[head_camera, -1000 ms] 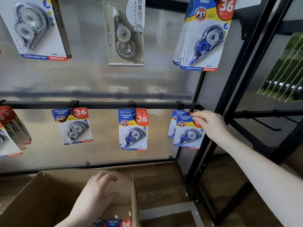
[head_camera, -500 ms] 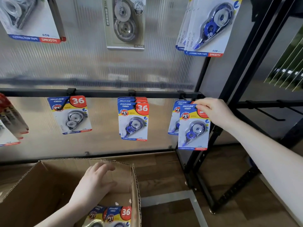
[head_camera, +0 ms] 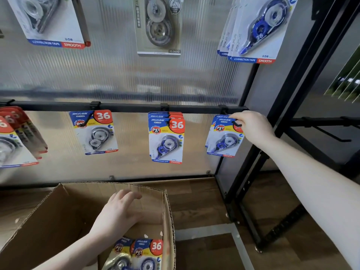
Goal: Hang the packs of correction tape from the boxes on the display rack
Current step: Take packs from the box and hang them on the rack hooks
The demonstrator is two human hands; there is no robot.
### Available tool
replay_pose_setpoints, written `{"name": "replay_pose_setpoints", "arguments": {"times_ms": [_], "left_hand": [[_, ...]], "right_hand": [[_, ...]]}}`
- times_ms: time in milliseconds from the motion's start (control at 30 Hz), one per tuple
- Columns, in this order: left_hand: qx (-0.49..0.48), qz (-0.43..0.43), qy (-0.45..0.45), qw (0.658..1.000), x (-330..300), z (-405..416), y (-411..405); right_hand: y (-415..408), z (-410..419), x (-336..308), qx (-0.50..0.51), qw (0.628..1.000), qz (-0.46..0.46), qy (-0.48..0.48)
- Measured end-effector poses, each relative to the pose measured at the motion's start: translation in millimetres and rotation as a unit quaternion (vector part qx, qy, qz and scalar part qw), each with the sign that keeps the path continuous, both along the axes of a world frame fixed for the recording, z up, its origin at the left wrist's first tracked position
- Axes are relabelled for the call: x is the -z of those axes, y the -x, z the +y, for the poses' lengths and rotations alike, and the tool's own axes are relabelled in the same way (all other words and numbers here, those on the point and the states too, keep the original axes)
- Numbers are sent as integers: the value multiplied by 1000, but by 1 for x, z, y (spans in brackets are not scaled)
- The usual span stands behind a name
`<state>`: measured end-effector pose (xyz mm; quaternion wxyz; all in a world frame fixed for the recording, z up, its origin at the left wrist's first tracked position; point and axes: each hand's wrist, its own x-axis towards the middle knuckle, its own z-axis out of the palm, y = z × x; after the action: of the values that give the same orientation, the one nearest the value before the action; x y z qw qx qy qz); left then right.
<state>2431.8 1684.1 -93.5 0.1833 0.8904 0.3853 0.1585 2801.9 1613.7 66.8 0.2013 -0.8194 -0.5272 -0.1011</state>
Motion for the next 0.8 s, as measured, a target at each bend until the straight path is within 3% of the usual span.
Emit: {"name": "replay_pose_setpoints", "arguments": {"times_ms": [500, 800], "left_hand": [[-20, 68, -61, 996, -13, 13, 31], [-32, 164, -34, 985, -30, 18, 70]], "right_hand": [[41, -32, 7, -21, 992, -128, -12], [152, -21, 78, -126, 989, -61, 51]]}}
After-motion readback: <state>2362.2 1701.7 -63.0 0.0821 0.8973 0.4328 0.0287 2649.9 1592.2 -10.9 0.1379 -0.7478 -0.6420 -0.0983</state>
